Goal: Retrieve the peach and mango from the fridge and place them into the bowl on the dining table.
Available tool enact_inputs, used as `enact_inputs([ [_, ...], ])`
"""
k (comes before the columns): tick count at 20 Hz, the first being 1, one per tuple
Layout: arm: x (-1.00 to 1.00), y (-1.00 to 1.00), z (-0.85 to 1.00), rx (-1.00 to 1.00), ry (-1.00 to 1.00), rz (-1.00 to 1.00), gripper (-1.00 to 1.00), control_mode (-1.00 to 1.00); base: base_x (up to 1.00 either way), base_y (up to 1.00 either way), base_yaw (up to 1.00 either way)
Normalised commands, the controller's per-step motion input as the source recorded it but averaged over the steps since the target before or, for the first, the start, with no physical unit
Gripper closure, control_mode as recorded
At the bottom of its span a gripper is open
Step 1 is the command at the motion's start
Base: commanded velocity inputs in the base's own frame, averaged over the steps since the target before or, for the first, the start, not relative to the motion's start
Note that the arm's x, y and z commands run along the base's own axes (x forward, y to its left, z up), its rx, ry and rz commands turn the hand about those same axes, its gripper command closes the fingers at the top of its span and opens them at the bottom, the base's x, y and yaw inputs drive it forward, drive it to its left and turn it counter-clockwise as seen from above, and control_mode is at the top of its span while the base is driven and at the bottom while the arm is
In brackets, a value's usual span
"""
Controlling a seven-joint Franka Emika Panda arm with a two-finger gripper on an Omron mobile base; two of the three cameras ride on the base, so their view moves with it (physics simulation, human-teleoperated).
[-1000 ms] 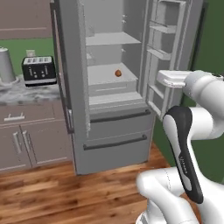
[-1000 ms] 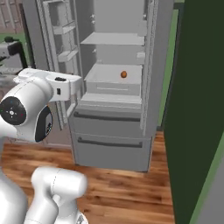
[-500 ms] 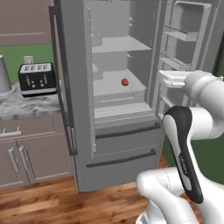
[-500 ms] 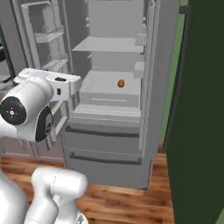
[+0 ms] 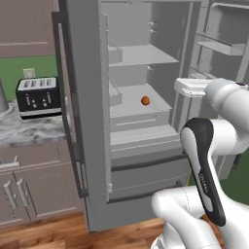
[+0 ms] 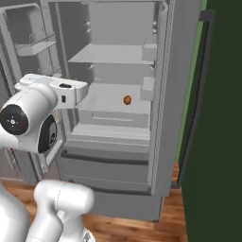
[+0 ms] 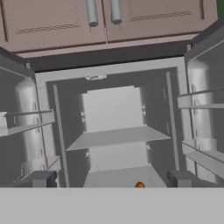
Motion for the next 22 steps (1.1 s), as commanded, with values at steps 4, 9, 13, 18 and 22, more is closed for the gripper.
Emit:
enact_inputs([
  [4,0.00,0.00,0.00,0.00,0.00,0.00,-1.00,1.00,0.58,-0.28,0.00],
  [9,0.00,0.00,0.00,0.00,0.00,0.00,-1.00,1.00,0.56,-0.29,0.00],
  [13,0.00,0.00,0.00,0.00,0.00,0.00,-1.00,1.00,0.51,-0.26,0.00],
  [18,0.00,0.00,0.00,0.00,0.00,0.00,-1.00,1.00,0.50,-0.07,0.00],
  [22,0.00,0.00,0.00,0.00,0.00,0.00,-1.00,1.00,0.55,0.00,0.00],
])
